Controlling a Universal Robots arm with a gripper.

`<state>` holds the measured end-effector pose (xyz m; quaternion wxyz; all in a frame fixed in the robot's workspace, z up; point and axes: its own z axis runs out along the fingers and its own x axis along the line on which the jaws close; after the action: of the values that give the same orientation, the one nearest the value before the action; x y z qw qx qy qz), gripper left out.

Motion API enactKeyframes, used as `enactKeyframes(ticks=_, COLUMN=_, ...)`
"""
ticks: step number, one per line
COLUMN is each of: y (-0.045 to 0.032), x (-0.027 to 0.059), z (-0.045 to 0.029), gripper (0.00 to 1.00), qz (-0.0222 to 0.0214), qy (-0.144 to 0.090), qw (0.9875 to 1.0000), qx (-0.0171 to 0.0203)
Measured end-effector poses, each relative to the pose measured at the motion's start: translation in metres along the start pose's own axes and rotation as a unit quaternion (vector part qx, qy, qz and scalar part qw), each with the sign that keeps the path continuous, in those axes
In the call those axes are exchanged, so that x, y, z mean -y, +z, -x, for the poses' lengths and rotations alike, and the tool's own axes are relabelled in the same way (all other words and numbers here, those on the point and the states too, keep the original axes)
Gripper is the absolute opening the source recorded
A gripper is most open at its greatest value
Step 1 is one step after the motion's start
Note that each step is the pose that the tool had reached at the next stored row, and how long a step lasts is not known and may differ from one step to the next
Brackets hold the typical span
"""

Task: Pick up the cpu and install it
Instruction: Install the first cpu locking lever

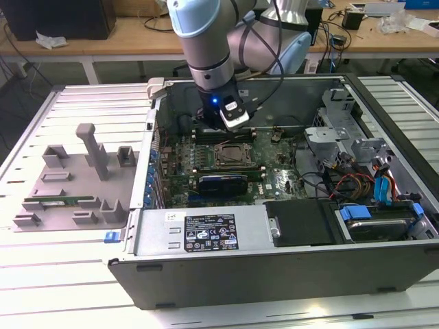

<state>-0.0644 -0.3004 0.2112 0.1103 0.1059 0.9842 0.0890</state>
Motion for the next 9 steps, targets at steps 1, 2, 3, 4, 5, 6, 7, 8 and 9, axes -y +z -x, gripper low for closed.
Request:
enactKeyframes(ticks=1, y=0.0004, x=-0.0003, z=-0.0008, gripper=0.11, qz=-0.0002, qy=0.002, qw=1.0000, qx=0.0007)
enactKeyframes(ticks=2, y=0.0008, x=-0.0006, z=-0.0015, gripper=0.11, qz=-0.0005, qy=0.003, qw=1.0000, qx=0.0016)
enactKeyframes(ticks=3, y=0.0014, x=-0.0011, z=-0.0024, gripper=0.11, qz=-0.0007, qy=0.006, qw=1.0000, qx=0.0029)
enactKeyframes(ticks=4, y=0.0017, x=-0.0014, z=-0.0031, gripper=0.11, qz=-0.0010, qy=0.007, qw=1.0000, qx=0.0038)
enactKeyframes(ticks=5, y=0.0021, x=-0.0020, z=-0.0041, gripper=0.11, qz=-0.0012, qy=0.009, qw=0.9999, qx=0.0050)
enactKeyframes(ticks=6, y=0.0027, x=-0.0028, z=-0.0049, gripper=0.11, qz=-0.0012, qy=0.010, qw=0.9999, qx=0.0062)
enactKeyframes(ticks=7, y=0.0033, x=-0.0030, z=-0.0051, gripper=0.11, qz=-0.0013, qy=0.012, qw=0.9999, qx=0.0072)
enactKeyframes(ticks=8, y=0.0042, x=-0.0029, z=-0.0053, gripper=0.11, qz=-0.0013, qy=0.013, qw=0.9999, qx=0.0091)
enactKeyframes(ticks=9, y=0.0052, x=-0.0027, z=-0.0055, gripper=0.11, qz=-0.0013, qy=0.015, qw=0.9998, qx=0.0112)
